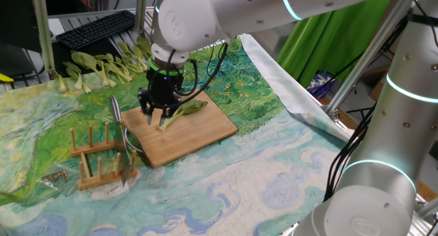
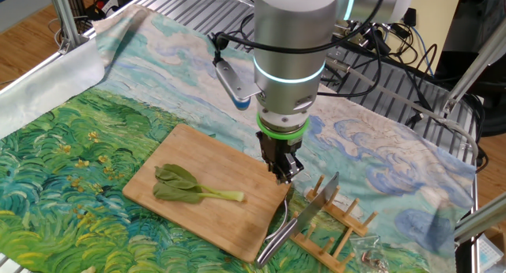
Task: Chop the pakchoi
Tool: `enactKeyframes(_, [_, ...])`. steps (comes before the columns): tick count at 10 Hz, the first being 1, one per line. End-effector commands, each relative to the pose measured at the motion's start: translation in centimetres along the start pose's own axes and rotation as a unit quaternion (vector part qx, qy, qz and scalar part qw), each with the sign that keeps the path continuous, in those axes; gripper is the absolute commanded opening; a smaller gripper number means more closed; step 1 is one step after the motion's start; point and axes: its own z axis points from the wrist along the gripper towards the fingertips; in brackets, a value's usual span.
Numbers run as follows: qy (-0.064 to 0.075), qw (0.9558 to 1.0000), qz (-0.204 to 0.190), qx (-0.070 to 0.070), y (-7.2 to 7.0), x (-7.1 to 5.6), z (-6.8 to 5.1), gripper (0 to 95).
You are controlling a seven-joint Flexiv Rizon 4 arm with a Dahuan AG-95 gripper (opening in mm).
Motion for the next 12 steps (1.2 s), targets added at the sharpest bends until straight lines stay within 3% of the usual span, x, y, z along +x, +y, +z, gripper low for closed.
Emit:
enactKeyframes(1, [0.005, 0.9998, -0.018, 0.000, -0.05, 0.01, 0.02, 19.0])
enactKeyframes(3, [0.014, 0.9986, -0.050, -0.005, -0.05, 0.01, 0.02, 19.0])
enactKeyframes(4, [0.017, 0.9978, -0.064, -0.006, -0.05, 0.01, 0.02, 0.0])
enactKeyframes(6, [0.019, 0.9966, -0.079, -0.010, -0.05, 0.01, 0.02, 0.0])
enactKeyframes(8, [0.012, 0.9964, -0.083, -0.012, -0.05, 0.01, 0.02, 0.0])
enactKeyframes(12, [0.017, 0.9961, -0.084, -0.020, -0.05, 0.01, 0.02, 0.0])
